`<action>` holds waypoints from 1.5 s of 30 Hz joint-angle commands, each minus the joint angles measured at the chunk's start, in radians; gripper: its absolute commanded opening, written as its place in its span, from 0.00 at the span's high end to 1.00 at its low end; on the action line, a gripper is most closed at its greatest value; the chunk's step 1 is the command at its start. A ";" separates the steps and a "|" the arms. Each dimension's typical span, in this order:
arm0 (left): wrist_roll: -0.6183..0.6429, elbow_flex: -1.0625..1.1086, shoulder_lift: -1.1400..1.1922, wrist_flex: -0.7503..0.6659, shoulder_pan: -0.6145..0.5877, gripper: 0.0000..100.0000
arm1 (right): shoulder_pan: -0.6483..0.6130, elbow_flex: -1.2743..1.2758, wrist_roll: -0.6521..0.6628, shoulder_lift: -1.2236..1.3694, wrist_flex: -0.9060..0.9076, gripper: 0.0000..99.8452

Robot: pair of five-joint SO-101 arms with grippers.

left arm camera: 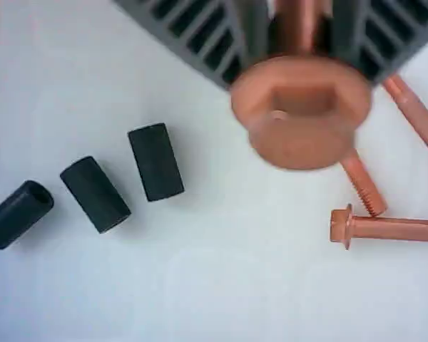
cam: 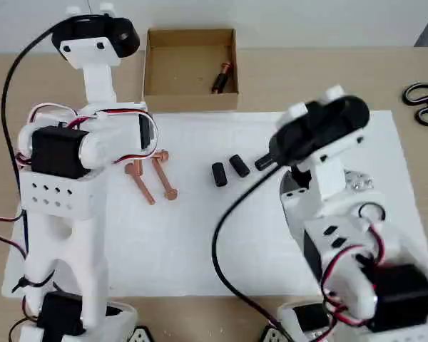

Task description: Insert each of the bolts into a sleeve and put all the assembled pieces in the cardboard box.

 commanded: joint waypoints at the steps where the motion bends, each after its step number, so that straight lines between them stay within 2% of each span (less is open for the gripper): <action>1: 0.014 -0.048 -0.043 -0.038 0.006 0.99 | 0.005 0.178 -0.144 -0.125 -0.139 1.00; 4: 0.014 -0.050 -0.043 -0.048 0.006 0.99 | 0.005 0.362 -0.259 -0.246 -0.246 1.00; 8: 0.015 -0.045 -0.043 -0.046 0.006 0.99 | 0.004 0.572 -0.301 -0.418 -0.320 1.00; 11: 0.015 -0.045 -0.041 -0.051 0.017 0.99 | 0.004 0.717 -0.241 -0.521 -0.424 1.00; 15: 0.015 -0.045 -0.041 -0.077 0.094 0.99 | 0.002 0.884 -0.124 -0.608 -0.595 1.00; 19: 0.069 -0.050 -0.043 -0.212 0.140 0.99 | -0.041 1.013 -0.120 -0.618 -0.723 1.00; 23: 0.081 -0.051 -0.054 -0.353 0.163 0.99 | -0.127 1.091 -0.138 -0.618 -0.785 1.00; 26: 0.081 -0.047 -0.140 -0.351 0.227 1.00 | -0.134 1.126 -0.209 -0.625 -0.788 1.00; 31: 0.080 -0.025 -0.344 -0.296 0.311 1.00 | -0.137 1.149 -0.216 -0.625 -0.789 1.00; 34: 0.080 0.102 -0.422 -0.310 0.311 1.00 | -0.150 1.149 -0.216 -0.625 -0.791 1.00; 36: 0.080 0.226 -0.462 -0.368 0.311 1.00 | -0.189 1.149 -0.216 -0.625 -0.791 1.00; 41: 0.080 0.572 -0.549 -0.657 0.311 1.00 | -0.240 1.165 -0.219 -0.627 -0.791 1.00; 45: 0.089 0.789 -0.586 -0.813 0.319 1.00 | -0.242 1.171 -0.221 -0.627 -0.791 1.00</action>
